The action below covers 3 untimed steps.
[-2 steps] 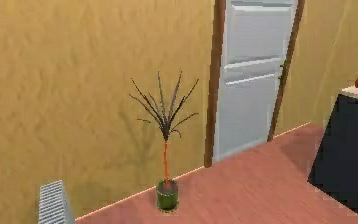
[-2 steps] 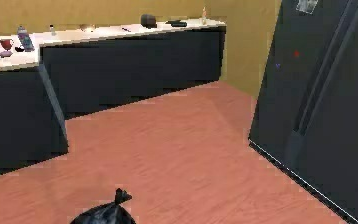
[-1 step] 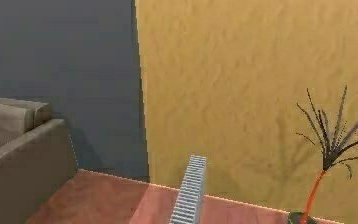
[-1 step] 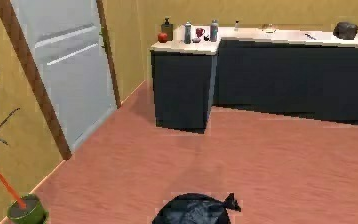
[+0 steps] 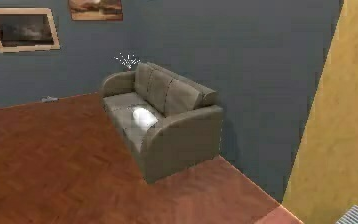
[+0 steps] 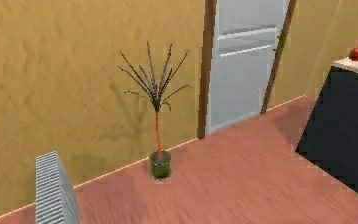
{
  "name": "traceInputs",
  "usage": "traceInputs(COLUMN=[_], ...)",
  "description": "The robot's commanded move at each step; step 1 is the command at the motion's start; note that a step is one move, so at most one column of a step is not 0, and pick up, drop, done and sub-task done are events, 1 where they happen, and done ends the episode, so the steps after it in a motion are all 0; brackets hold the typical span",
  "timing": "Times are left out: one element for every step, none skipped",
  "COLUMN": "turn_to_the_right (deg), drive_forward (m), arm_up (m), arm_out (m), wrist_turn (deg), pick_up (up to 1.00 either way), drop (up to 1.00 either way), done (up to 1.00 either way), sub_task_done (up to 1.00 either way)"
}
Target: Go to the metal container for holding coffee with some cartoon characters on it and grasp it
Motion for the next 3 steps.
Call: traceInputs(turn_to_the_right=[-45.0, -15.0, 0.0], drive_forward=[0.0, 0.0, 0.1], arm_up=[0.0, 0.0, 0.0], arm_out=[0.0, 0.0, 0.0], wrist_turn=[0.0, 0.0, 0.0], pick_up=[0.0, 0.0, 0.0], drop=[0.0, 0.0, 0.0], done=[0.0, 0.0, 0.0], sub_task_done=[0.0, 0.0, 0.0])
